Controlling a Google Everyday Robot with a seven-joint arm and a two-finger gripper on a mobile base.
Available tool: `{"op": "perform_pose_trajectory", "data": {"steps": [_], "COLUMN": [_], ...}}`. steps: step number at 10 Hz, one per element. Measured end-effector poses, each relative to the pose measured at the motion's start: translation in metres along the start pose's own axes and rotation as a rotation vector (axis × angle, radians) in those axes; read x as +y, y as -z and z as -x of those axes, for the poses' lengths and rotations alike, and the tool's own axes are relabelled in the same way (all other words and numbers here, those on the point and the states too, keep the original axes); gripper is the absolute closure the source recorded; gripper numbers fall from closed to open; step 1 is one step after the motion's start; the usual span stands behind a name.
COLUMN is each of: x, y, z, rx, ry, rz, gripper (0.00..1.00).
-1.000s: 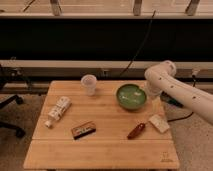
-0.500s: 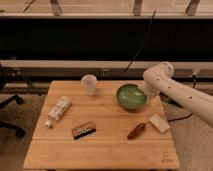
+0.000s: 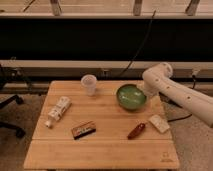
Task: Pick up the ceramic bowl
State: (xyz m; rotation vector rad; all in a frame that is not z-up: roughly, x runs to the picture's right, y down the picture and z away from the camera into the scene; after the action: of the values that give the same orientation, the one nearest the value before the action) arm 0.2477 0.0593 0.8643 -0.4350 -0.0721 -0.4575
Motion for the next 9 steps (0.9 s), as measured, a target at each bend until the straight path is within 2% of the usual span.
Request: {"op": "perform_pose_trajectory", "data": {"steps": [4,9], "x": [-0.006,-0.006], "y": [-0.010,-0.019], "z": [0.000,0.003], "rx": [-0.006,-0.016], "ry": [0.008,0.009], "rz": [-0.016,-0.018], "gripper": [0.20,0.20]}}
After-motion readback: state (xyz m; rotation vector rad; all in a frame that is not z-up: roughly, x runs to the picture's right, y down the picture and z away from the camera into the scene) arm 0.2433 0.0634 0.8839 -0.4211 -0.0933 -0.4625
